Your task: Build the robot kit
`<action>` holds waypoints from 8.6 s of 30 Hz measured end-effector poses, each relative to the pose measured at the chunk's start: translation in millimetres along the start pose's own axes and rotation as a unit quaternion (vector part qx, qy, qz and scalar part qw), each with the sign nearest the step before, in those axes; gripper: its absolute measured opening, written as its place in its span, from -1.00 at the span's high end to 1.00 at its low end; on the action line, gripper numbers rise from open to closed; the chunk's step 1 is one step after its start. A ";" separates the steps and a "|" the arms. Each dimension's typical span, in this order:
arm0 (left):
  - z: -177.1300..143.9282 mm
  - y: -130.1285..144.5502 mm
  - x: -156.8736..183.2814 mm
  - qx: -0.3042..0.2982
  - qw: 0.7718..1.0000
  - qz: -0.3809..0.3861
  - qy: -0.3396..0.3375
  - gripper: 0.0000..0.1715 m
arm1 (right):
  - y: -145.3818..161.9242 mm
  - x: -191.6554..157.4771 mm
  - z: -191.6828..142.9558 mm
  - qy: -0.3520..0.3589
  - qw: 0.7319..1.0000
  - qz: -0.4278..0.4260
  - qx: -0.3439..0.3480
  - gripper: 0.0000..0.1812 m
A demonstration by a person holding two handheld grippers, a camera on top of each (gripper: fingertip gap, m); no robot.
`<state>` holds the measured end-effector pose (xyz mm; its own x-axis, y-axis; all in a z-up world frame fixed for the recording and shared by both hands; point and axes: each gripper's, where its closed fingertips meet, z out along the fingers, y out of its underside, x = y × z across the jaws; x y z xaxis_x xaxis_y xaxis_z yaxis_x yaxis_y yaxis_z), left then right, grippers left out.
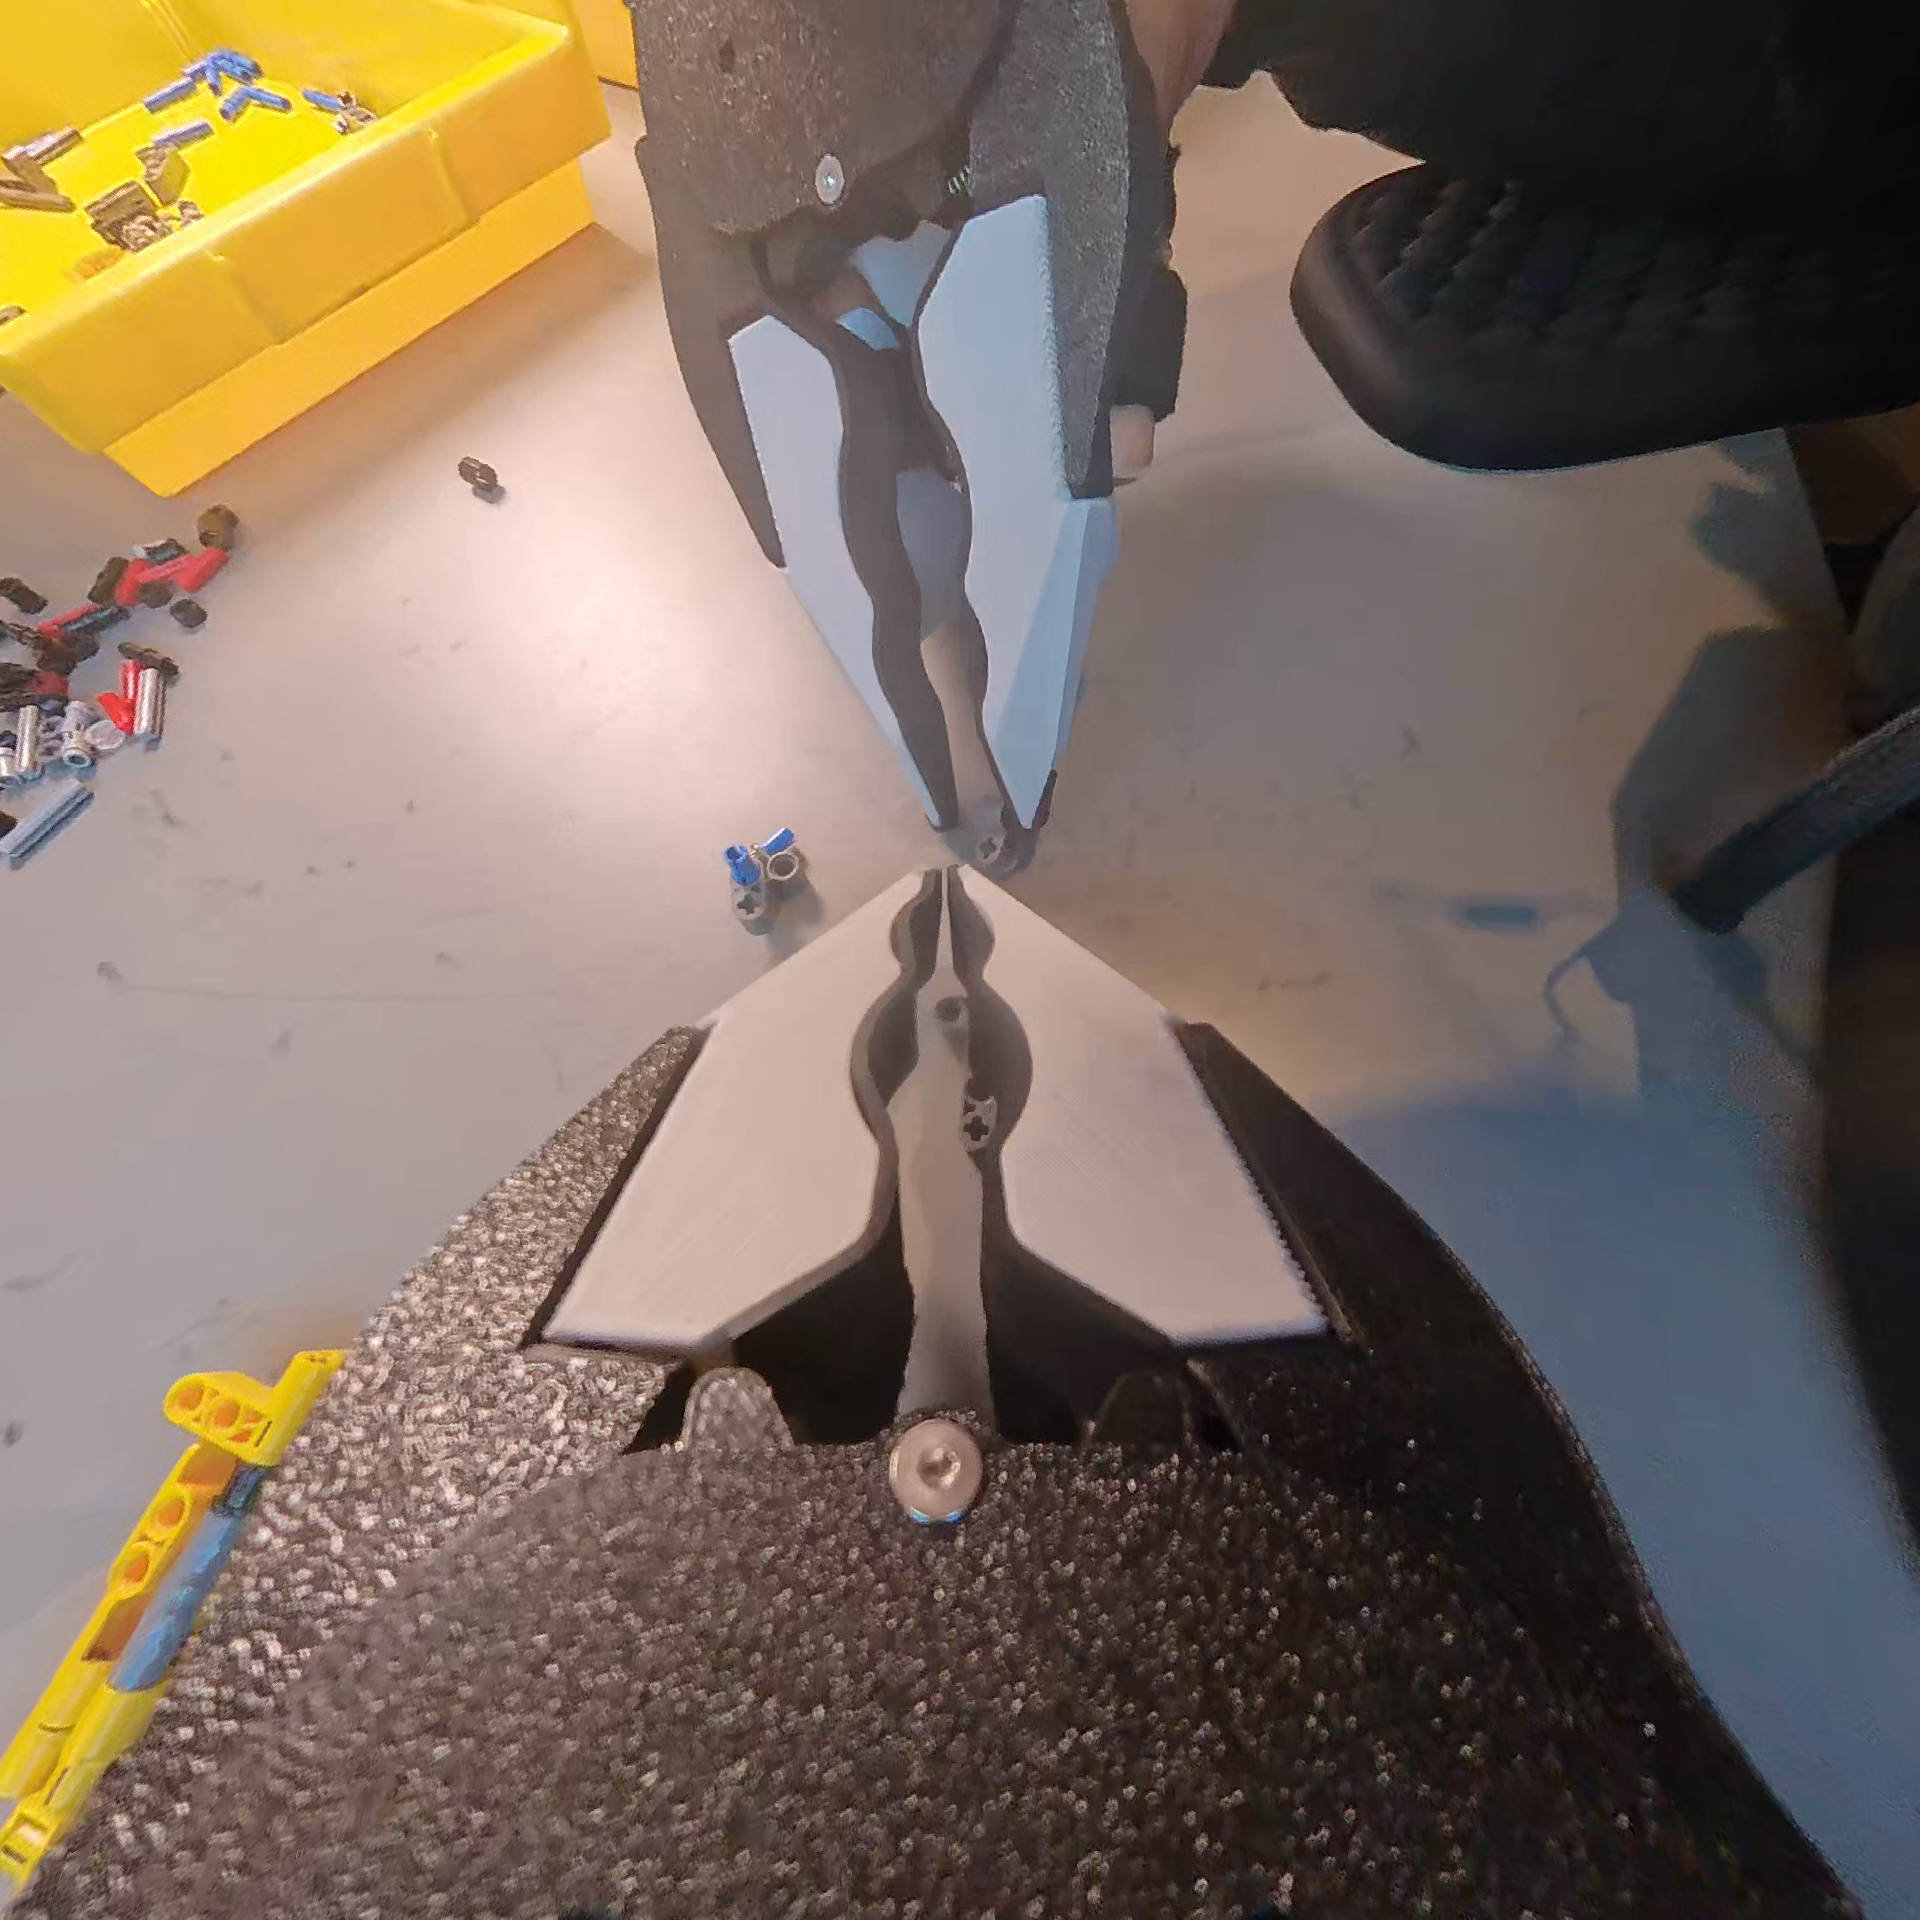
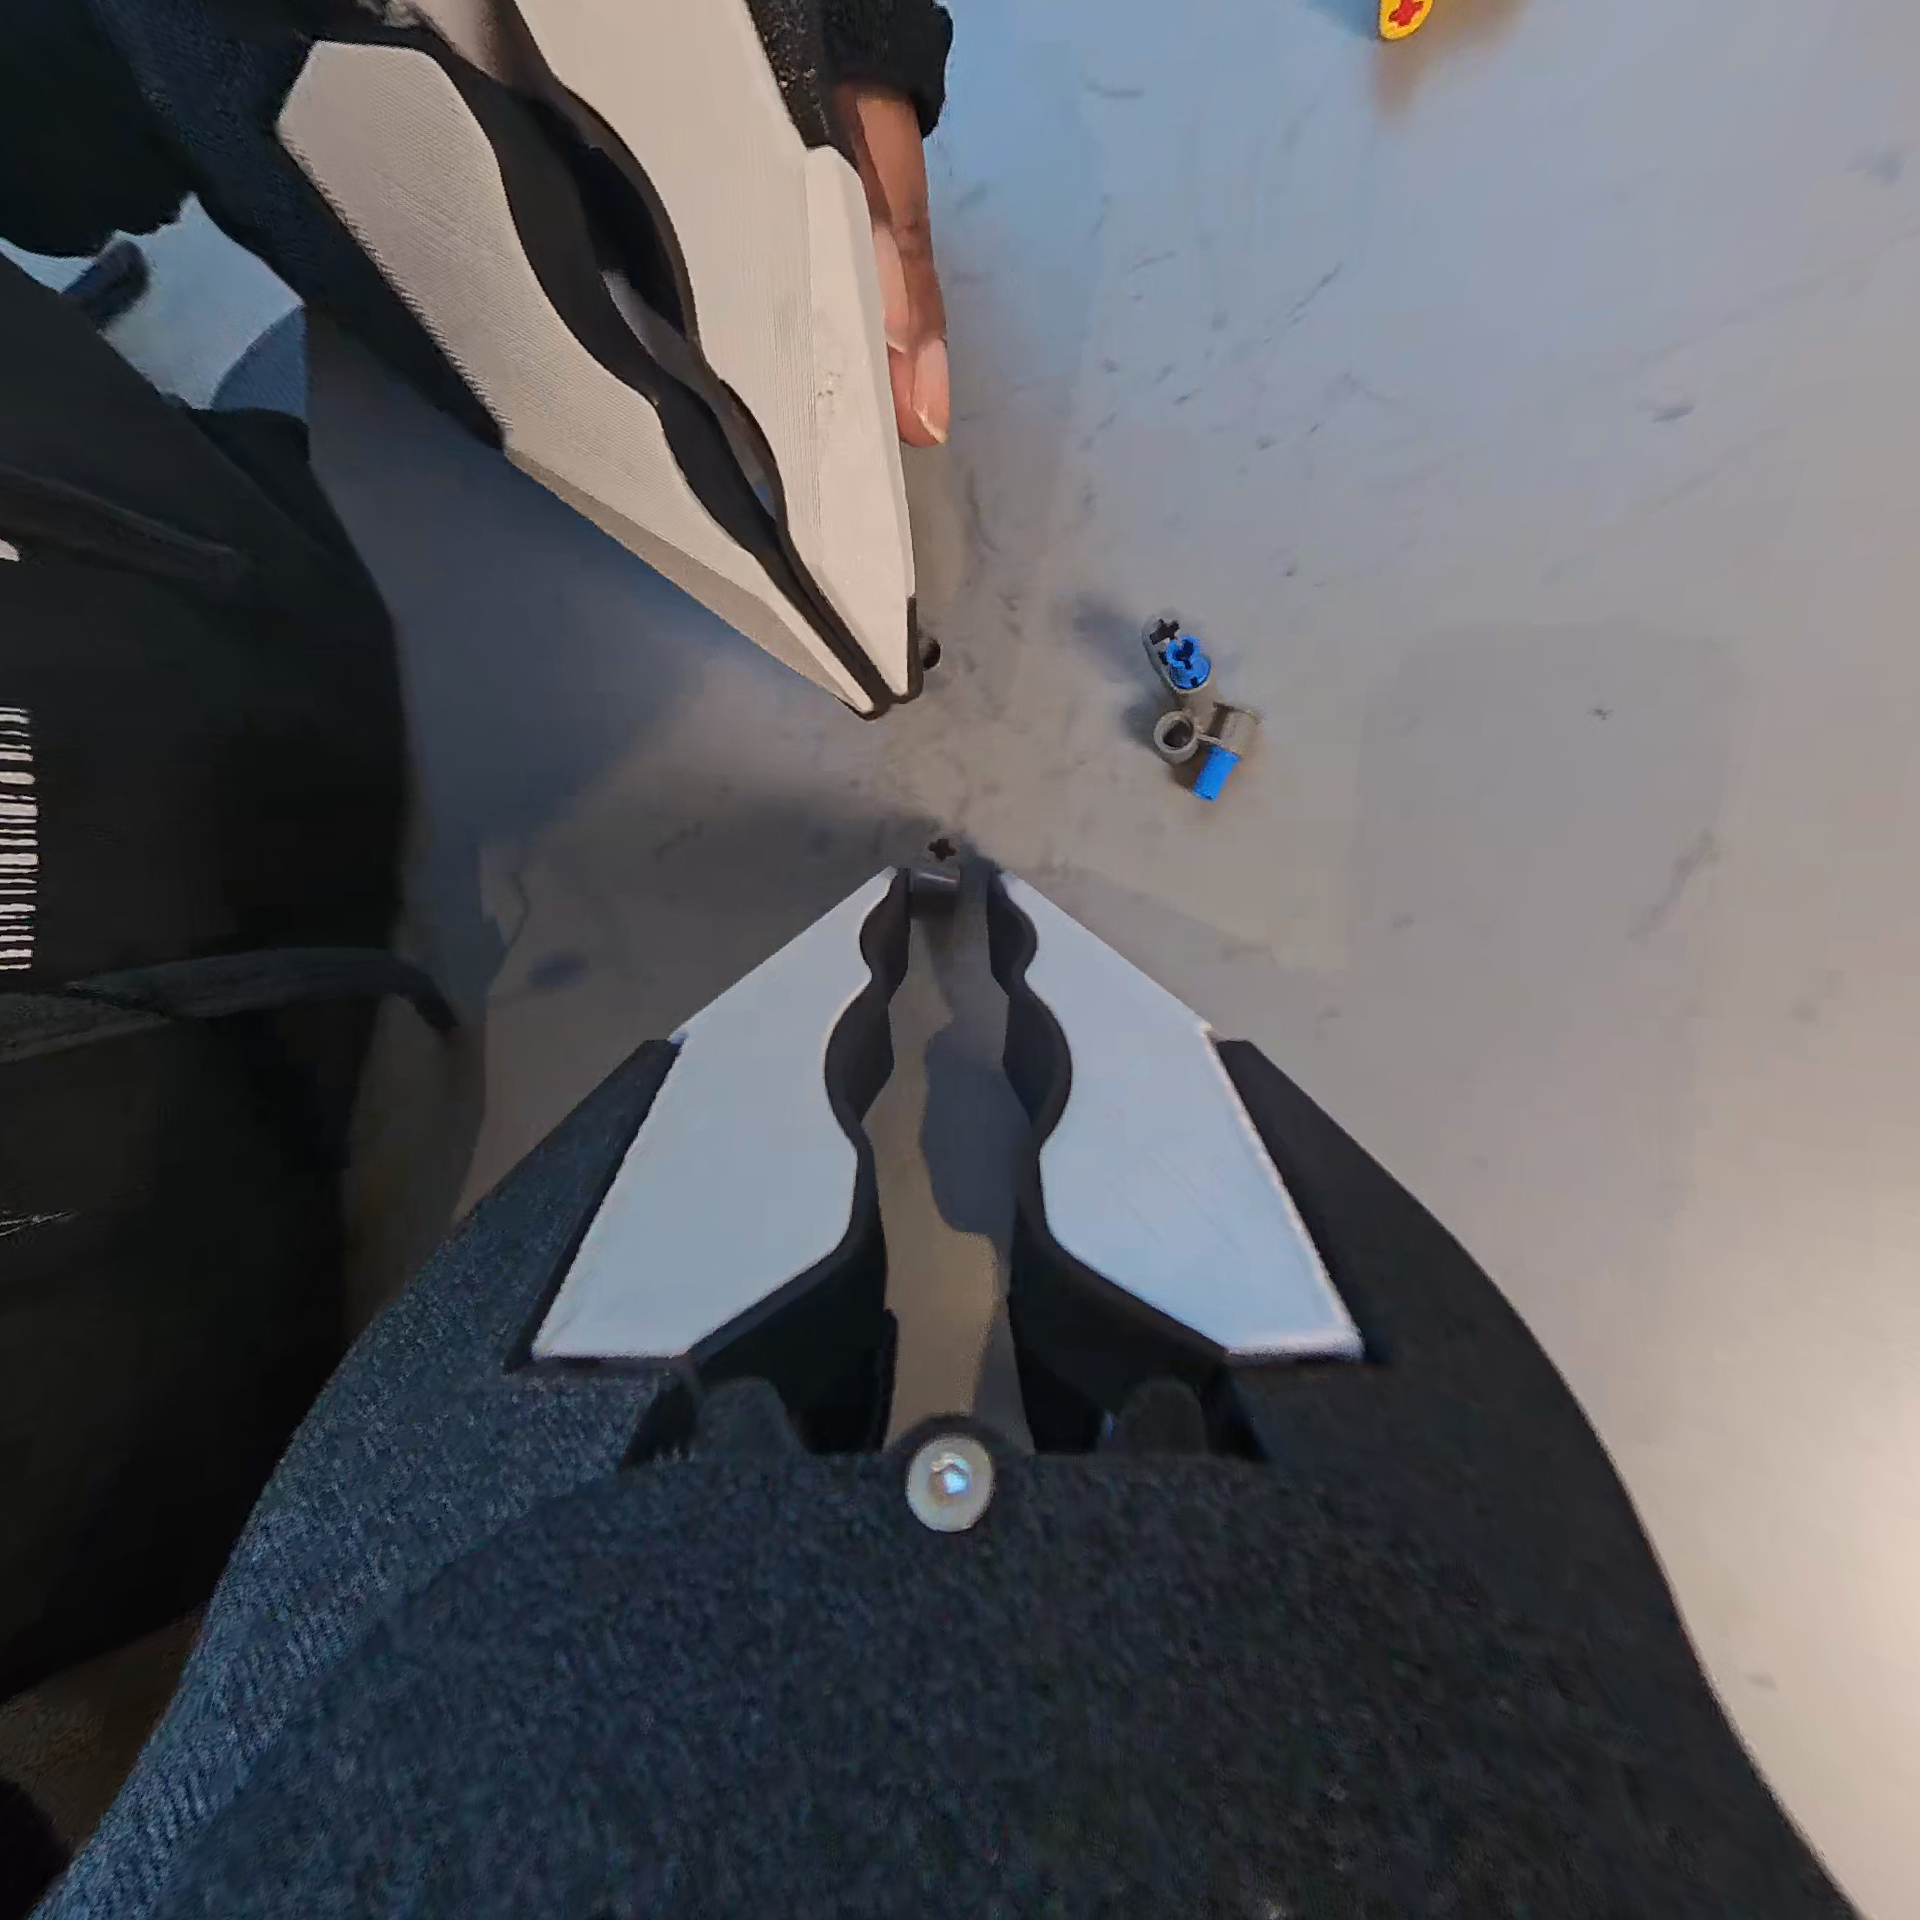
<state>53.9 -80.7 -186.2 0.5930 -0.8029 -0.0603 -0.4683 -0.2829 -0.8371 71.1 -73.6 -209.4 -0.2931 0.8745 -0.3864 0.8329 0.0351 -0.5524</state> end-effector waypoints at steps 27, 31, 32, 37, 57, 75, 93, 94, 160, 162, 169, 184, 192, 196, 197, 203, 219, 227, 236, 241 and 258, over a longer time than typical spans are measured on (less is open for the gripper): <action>8.5 6.7 5.0 -0.036 0.999 0.025 -0.005 0.85 | 10.9 -12.5 -0.7 0.056 0.983 -0.174 -0.020 0.74; 11.5 6.1 9.5 -0.043 0.999 0.033 0.001 0.81 | 7.2 -7.4 -1.1 0.067 0.983 -0.168 -0.008 0.74; 12.3 5.8 10.6 -0.045 0.998 0.035 0.003 0.81 | 7.7 -8.6 0.7 0.061 0.984 -0.166 -0.009 0.74; 15.8 6.5 17.1 -0.055 0.998 0.042 0.012 0.79 | 4.6 -10.6 -5.3 0.058 0.983 -0.172 0.008 0.76; -12.7 -11.3 -27.6 0.012 0.996 0.006 -0.088 0.80 | -20.7 122.4 -198.0 0.426 0.862 0.018 0.275 0.76; -34.7 -22.3 -67.9 0.122 0.979 -0.094 -0.134 0.68 | 229.2 261.8 -363.8 0.498 0.788 0.345 0.108 0.83; -31.4 -22.1 -70.7 0.118 0.979 -0.100 -0.133 0.69 | 247.9 305.3 -346.1 0.469 0.783 0.389 0.122 0.85; -31.3 -22.2 -70.5 0.119 0.979 -0.099 -0.133 0.69 | 247.7 305.5 -346.0 0.468 0.784 0.390 0.122 0.85; -5.7 -10.8 -10.2 0.029 0.999 0.017 -0.036 0.73 | 7.7 -10.5 -54.1 0.138 0.980 -0.077 0.122 0.96; 2.5 -2.4 -1.5 -0.008 0.999 0.037 -0.025 0.73 | 14.3 -8.0 -35.7 0.144 0.981 -0.069 0.111 0.96; 15.3 -8.3 18.2 -0.019 0.998 0.055 0.005 0.77 | -2.2 -16.6 -21.6 0.134 0.979 -0.082 0.127 0.96; -9.2 -41.8 30.6 0.102 0.992 0.013 0.076 0.97 | -30.7 -49.8 -41.9 0.075 0.950 -0.181 0.244 0.90; -8.4 -44.6 38.3 0.113 0.989 0.009 0.099 0.97 | -30.8 -56.6 -42.8 0.061 0.943 -0.201 0.257 0.95; -2.9 -37.3 30.3 0.089 0.993 -0.006 0.080 0.88 | -28.5 -48.4 -42.3 0.079 0.945 -0.196 0.248 0.95; -0.3 -31.1 25.3 0.070 0.995 -0.012 0.068 0.80 | -26.3 -43.5 -43.7 0.085 0.947 -0.193 0.243 0.95; 18.5 3.4 14.6 -0.057 0.998 0.009 0.018 0.81 | -5.6 -7.4 -50.9 0.120 0.955 -0.147 0.226 0.95; 10.6 -34.1 1.5 0.059 0.996 -0.059 0.033 0.93 | -14.4 -9.5 -55.1 0.141 0.945 -0.147 0.257 0.95; 6.9 -42.5 -1.0 0.080 0.995 -0.058 0.020 0.93 | -25.9 -10.3 -63.1 0.156 0.936 -0.135 0.286 0.95; 6.1 -41.0 -6.2 0.062 0.998 -0.013 -0.032 0.93 | -29.7 -8.0 -60.6 0.167 0.937 -0.112 0.285 0.95; 5.7 -39.0 -3.6 0.056 0.998 -0.032 -0.010 0.94 | -28.0 -8.3 -57.2 0.201 0.932 -0.157 0.258 0.95; 15.6 -11.2 5.4 -0.054 0.998 -0.018 -0.022 0.93 | -9.6 -3.3 -28.6 0.290 0.915 -0.262 0.104 0.96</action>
<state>72.6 -73.7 -185.6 0.6380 -0.7680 -0.0562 -0.5116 -0.3682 -0.7764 77.5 -62.9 -181.7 -0.2787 0.8755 0.3947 0.5249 0.4830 -0.7009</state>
